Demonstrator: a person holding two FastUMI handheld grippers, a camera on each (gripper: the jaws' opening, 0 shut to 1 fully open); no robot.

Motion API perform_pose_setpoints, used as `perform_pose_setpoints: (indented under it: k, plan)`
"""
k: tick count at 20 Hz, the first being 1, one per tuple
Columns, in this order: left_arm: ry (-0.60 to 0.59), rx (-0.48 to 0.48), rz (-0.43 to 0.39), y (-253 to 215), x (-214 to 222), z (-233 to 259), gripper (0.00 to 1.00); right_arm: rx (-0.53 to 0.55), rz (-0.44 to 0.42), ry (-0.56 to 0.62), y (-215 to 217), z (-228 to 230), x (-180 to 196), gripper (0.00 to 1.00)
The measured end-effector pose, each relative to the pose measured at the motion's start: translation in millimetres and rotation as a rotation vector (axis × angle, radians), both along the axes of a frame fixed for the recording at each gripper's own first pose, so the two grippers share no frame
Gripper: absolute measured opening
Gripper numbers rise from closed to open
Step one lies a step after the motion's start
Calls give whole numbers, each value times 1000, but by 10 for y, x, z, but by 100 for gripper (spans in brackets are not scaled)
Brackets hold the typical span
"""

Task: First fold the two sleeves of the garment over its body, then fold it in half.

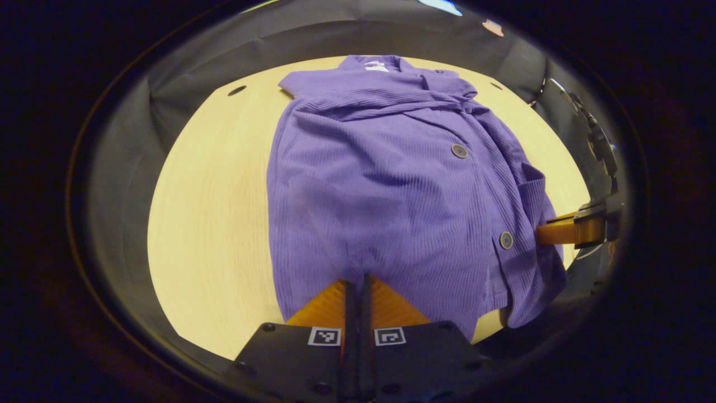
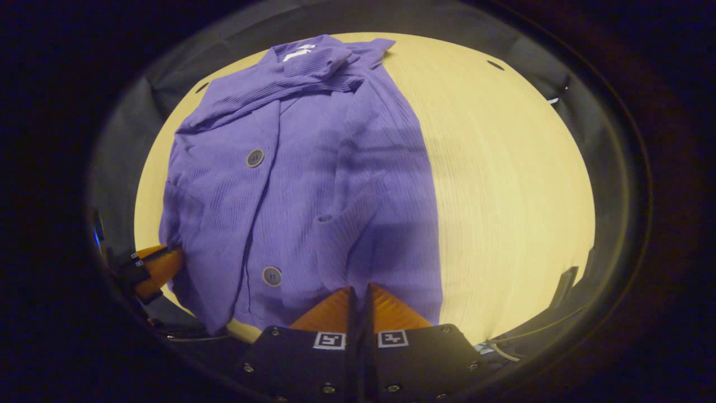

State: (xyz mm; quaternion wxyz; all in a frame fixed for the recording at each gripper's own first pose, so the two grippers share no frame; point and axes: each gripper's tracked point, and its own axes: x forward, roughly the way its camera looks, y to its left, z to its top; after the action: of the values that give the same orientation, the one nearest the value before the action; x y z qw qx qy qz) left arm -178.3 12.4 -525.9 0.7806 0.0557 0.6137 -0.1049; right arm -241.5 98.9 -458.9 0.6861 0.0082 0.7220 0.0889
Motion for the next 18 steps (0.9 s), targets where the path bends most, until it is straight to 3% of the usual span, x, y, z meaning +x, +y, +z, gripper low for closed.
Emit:
perform_pose_setpoints:
  k: [5, 10, 14, 18]
  plan:
    - [-15, -25, 57, -11, 112, 137, 7, 47, -78, 10, 39, 74, 76, 6]
    - [-103, -70, 107, -117, 547, 484, 7, 115, -112, -51, 171, 324, 403, 6]
    - [-186, -83, 81, -211, 973, 732, 7, 156, -121, -147, 261, 553, 875, 6]
    - [-245, -111, 113, -207, 1434, 1007, 7, 187, -124, -251, 333, 759, 1500, 6]
